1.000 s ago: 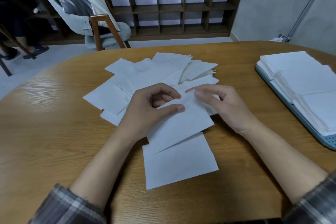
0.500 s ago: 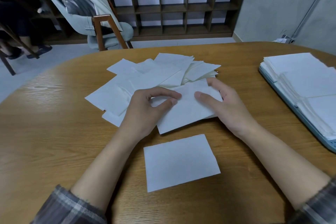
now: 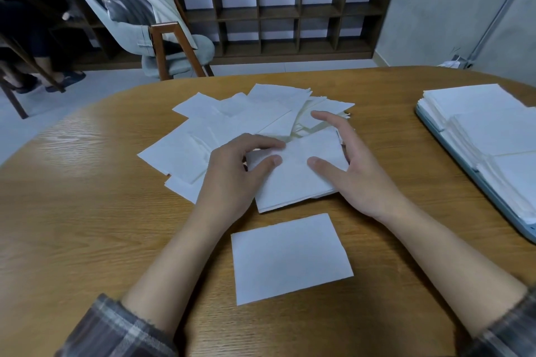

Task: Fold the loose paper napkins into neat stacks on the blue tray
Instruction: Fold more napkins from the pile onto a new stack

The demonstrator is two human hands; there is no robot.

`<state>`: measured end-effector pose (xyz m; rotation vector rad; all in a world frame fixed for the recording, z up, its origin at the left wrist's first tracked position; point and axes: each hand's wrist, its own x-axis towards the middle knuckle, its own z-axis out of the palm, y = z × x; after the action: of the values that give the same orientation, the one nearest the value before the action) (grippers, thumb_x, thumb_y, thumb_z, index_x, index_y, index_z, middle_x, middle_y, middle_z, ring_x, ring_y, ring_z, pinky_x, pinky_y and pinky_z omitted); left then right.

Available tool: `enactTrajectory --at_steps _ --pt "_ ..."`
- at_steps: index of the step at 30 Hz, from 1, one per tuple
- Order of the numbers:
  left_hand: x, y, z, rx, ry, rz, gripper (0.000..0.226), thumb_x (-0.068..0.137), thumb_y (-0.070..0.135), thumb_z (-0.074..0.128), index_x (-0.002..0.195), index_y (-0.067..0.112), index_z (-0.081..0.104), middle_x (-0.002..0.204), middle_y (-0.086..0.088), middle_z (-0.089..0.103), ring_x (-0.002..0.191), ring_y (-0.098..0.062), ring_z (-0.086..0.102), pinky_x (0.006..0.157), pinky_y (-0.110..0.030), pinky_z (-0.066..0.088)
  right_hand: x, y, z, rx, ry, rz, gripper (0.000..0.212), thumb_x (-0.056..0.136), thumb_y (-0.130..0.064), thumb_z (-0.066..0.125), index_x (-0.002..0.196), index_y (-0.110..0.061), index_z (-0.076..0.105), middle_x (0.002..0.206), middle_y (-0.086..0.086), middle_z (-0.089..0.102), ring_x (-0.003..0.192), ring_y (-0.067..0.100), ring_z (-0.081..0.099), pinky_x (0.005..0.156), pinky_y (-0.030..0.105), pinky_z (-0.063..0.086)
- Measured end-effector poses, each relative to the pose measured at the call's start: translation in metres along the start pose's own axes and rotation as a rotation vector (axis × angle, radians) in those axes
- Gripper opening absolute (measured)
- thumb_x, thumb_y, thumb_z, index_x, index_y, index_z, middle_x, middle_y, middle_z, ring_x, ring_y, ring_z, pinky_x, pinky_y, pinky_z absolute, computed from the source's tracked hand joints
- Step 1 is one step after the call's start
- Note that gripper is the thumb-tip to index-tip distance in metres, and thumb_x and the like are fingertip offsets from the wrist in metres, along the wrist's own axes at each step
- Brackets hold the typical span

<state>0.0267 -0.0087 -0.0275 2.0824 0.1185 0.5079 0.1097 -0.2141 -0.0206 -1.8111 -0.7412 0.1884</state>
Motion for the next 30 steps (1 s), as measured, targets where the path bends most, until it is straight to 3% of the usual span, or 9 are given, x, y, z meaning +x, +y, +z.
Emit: enactTrajectory --at_steps 3,5,7,11,14,18,23,25,30 --pt "0.002 -0.002 0.000 0.048 0.093 -0.038 0.026 0.100 0.029 0.071 0.125 0.037 0.070 0.109 0.018 0.067 0.100 -0.001 0.062 0.077 -0.013 0.050 0.001 -0.002 -0.006 0.129 0.015 -0.003 0.068 0.100 -0.013 0.071 0.146 -0.055 0.043 0.151 -0.016 0.052 0.136 0.015 0.055 0.113 0.046 0.049" --pt "0.003 0.001 -0.003 0.003 0.098 -0.081 0.024 0.105 0.036 0.062 0.129 0.039 0.065 0.110 0.018 0.067 0.101 -0.002 0.064 0.080 -0.019 0.055 0.001 -0.004 -0.009 0.449 0.007 0.021 0.070 0.095 -0.008 0.070 0.147 -0.048 0.045 0.145 0.001 0.059 0.126 0.023 0.065 0.091 0.041 0.060" --pt "0.002 0.007 -0.002 -0.089 0.072 -0.113 0.028 0.110 0.048 0.047 0.132 0.042 0.063 0.115 0.021 0.067 0.106 -0.001 0.065 0.082 -0.022 0.055 0.002 -0.003 -0.012 0.576 0.011 0.035 0.071 0.092 -0.006 0.069 0.149 -0.042 0.046 0.141 0.005 0.063 0.123 0.023 0.067 0.083 0.033 0.060" --pt "0.004 0.016 -0.003 -0.394 -0.100 -0.227 0.055 0.096 0.081 0.026 0.137 0.058 0.055 0.143 0.018 0.054 0.125 -0.006 0.059 0.097 -0.025 0.055 0.006 0.009 -0.008 0.345 0.053 0.064 0.066 0.097 -0.010 0.073 0.142 -0.052 0.049 0.141 -0.002 0.064 0.129 0.026 0.063 0.108 0.049 0.053" --pt "0.000 0.022 -0.005 -0.380 -0.151 -0.135 0.038 0.099 0.058 0.058 0.137 0.058 0.054 0.119 0.031 0.064 0.115 -0.002 0.065 0.088 -0.025 0.056 0.006 0.011 -0.005 0.111 0.127 0.058 0.062 0.097 -0.018 0.073 0.138 -0.058 0.047 0.145 -0.006 0.059 0.135 0.021 0.055 0.120 0.054 0.040" --pt "-0.001 0.010 -0.001 -0.286 -0.134 -0.048 0.039 0.101 0.010 0.069 0.132 0.034 0.062 0.119 0.024 0.065 0.110 -0.004 0.065 0.080 -0.022 0.056 0.004 0.006 -0.006 0.119 0.095 0.040 0.063 0.099 -0.014 0.072 0.140 -0.054 0.046 0.137 -0.006 0.062 0.121 0.016 0.063 0.108 0.046 0.052" --pt "0.003 -0.002 -0.004 -0.196 -0.088 -0.055 0.022 0.102 0.007 0.066 0.108 0.026 0.077 0.116 0.020 0.070 0.110 -0.006 0.063 0.080 -0.020 0.050 0.001 0.001 -0.015 0.300 -0.166 0.009 0.058 0.092 -0.018 0.076 0.144 -0.037 0.057 0.128 -0.019 0.065 0.124 0.008 0.062 0.096 0.024 0.050" --pt "0.003 -0.004 -0.003 -0.165 -0.063 -0.053 0.025 0.101 0.009 0.066 0.100 0.030 0.081 0.110 0.013 0.073 0.097 -0.009 0.063 0.076 -0.019 0.043 0.001 0.001 -0.017 0.284 -0.171 -0.020 0.056 0.090 -0.020 0.073 0.142 -0.036 0.061 0.132 -0.023 0.064 0.127 0.002 0.057 0.093 0.016 0.048" --pt "0.003 -0.005 0.000 -0.117 -0.025 -0.065 0.030 0.099 0.012 0.068 0.090 0.036 0.083 0.097 0.010 0.069 0.089 -0.010 0.055 0.073 -0.018 0.037 0.003 0.002 -0.019 0.198 -0.187 0.009 0.037 0.095 -0.028 0.074 0.131 -0.034 0.073 0.137 -0.022 0.066 0.135 -0.002 0.053 0.108 0.024 0.042"
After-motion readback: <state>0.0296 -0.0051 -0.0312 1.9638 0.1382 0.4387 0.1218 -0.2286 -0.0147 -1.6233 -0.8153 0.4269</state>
